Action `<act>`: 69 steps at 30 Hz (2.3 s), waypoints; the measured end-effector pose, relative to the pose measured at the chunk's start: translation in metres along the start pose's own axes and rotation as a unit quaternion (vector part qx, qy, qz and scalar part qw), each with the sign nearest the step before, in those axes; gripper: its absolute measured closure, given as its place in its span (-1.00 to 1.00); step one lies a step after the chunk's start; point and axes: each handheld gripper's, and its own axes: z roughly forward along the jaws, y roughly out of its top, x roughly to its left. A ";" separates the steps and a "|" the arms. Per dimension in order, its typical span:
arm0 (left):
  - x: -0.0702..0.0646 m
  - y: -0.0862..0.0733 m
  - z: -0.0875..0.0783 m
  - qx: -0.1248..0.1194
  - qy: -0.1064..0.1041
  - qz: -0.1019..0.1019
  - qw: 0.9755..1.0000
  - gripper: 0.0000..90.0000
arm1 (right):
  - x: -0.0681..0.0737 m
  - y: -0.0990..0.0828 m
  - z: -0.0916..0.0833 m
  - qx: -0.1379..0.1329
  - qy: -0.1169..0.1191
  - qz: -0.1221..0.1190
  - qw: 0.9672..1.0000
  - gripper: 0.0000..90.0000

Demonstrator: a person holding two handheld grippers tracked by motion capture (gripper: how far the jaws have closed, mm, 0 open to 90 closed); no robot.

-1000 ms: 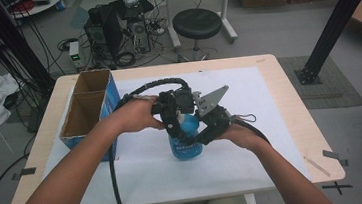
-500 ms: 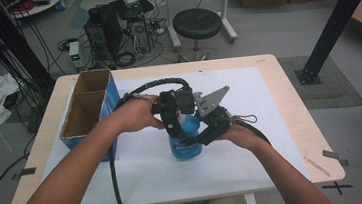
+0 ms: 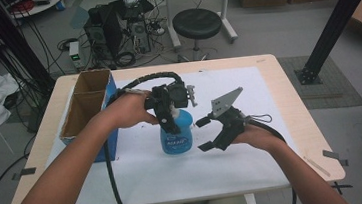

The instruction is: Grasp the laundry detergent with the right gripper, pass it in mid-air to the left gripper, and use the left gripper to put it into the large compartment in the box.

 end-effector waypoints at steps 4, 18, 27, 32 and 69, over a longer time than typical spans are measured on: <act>0.004 -0.004 -0.012 -0.005 0.016 -0.027 0.999 -0.16 | -0.001 -0.005 -0.020 0.017 -0.018 0.005 1.000 -0.66; 0.022 -0.012 -0.053 0.001 0.056 -0.153 0.987 -0.16 | 0.005 -0.010 -0.069 0.078 -0.069 0.022 0.994 -0.66; 0.034 -0.015 -0.079 0.012 0.084 -0.263 0.961 -0.16 | 0.007 -0.008 -0.086 0.131 -0.077 0.021 0.988 -0.65; 0.040 -0.020 -0.095 0.004 0.102 -0.315 0.944 -0.16 | 0.007 -0.006 -0.092 0.164 -0.082 0.016 0.983 -0.65; 0.056 -0.108 -0.175 0.020 0.173 -0.579 0.797 -0.16 | 0.008 0.005 -0.112 0.183 -0.074 -0.004 0.980 -0.63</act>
